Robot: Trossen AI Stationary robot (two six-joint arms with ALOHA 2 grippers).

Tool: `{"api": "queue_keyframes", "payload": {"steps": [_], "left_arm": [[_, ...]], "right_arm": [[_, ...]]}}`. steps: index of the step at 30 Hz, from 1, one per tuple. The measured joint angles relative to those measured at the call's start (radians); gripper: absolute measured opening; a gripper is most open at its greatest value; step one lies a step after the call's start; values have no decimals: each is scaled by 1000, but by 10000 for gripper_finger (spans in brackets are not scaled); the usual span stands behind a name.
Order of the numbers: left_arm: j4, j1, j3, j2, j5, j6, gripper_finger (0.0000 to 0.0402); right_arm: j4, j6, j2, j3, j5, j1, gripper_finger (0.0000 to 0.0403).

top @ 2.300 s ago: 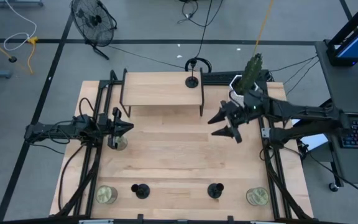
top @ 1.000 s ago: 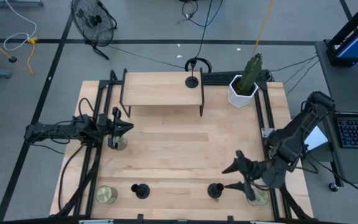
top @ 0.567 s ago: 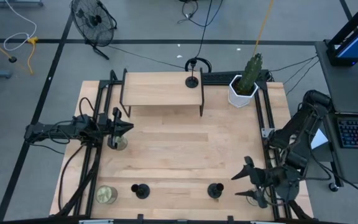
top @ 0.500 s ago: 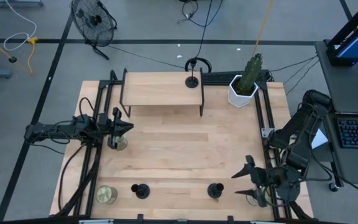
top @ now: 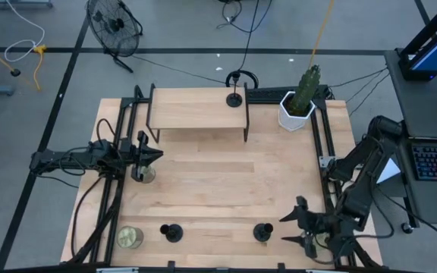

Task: Pick & Place candle stick holders
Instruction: Align the right black candle holder with the other black candle holder on the shelf

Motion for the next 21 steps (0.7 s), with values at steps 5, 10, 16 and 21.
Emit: {"api": "queue_keyframes", "payload": {"steps": [5,10,16,21], "left_arm": [[0,0,0,0,0,0,37],[0,0,0,0,0,1,37],[0,0,0,0,0,0,37],[0,0,0,0,0,0,37]], "right_arm": [[12,43,34,0,18,-13,263],[21,73,75,0,14,-14,263],[25,87,90,0,17,-18,263],[36,79,83,0,16,-20,263]]}}
